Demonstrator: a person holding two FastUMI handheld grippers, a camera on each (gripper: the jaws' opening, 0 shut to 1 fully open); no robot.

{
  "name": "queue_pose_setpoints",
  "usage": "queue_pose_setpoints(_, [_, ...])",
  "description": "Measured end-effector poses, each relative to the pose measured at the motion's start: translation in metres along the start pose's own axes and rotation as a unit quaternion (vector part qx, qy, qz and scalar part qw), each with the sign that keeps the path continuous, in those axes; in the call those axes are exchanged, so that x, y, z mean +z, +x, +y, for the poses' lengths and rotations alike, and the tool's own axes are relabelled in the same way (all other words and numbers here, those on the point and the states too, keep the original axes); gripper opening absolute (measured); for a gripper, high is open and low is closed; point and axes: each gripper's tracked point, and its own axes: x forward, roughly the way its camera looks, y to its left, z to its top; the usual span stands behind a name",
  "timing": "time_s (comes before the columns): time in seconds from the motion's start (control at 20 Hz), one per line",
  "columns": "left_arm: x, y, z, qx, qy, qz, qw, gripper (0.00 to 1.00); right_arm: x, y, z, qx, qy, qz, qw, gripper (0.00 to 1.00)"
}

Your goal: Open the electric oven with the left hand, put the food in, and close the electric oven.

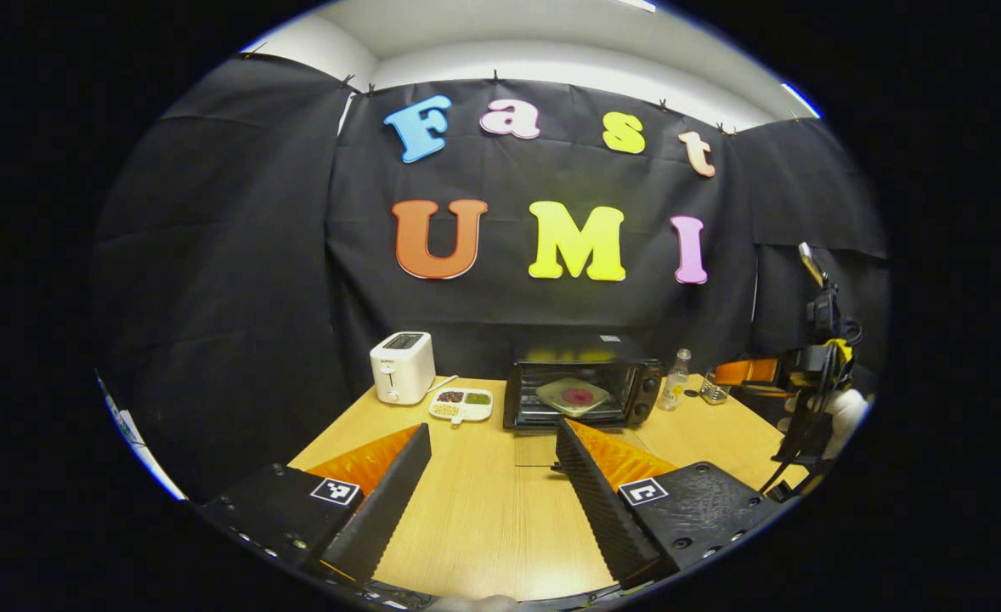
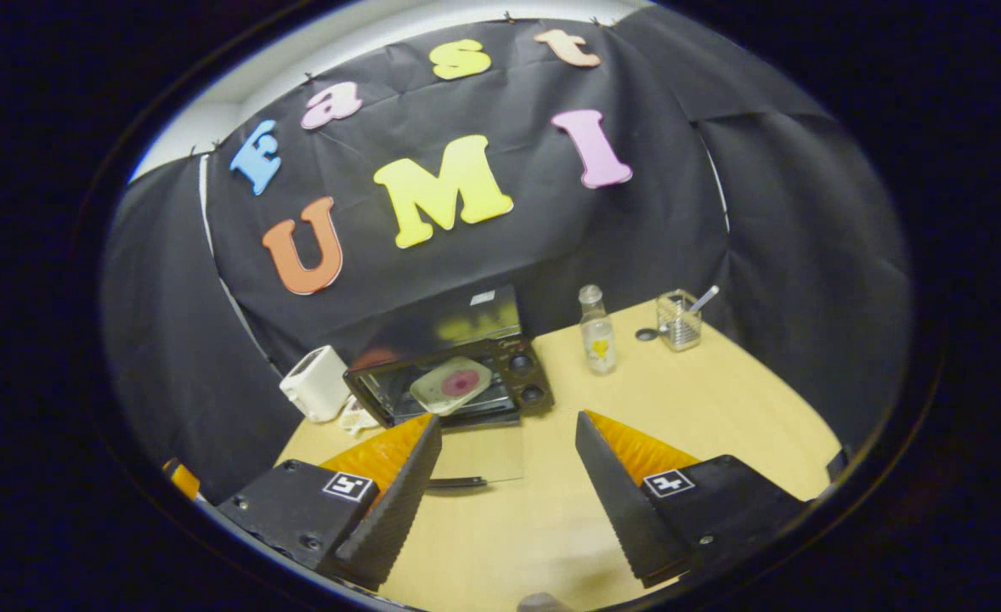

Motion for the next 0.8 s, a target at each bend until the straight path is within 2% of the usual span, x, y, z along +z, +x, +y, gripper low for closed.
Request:
queue_pose_setpoints(0.05, [-0.008,0.004,-0.010,-0.007,0.002,0.004,1.000,0.95,0.005,-0.011,-0.011,-0.009,-0.023,-0.010,1.000,0.94])
queue_pose_setpoints(0.25, [-0.050,0.040,-0.068,-0.035,0.015,0.034,0.999,0.95,0.015,-0.053,-0.063,-0.037,-0.102,-0.032,0.994,0.96])
queue_pose_setpoints(0.4, [-0.077,0.070,-0.110,-0.036,0.015,0.057,0.998,0.95,0.020,-0.076,-0.086,-0.040,-0.105,-0.029,0.993,0.96])
queue_pose_setpoints(0.55, [-0.105,0.100,-0.148,-0.038,0.031,0.076,0.996,0.95,0.024,-0.091,-0.121,-0.047,-0.124,-0.027,0.991,1.00])
queue_pose_setpoints(0.8, [-0.165,0.149,-0.177,-0.032,0.044,0.122,0.991,0.96,0.038,-0.093,-0.156,-0.038,-0.146,-0.031,0.988,0.96])
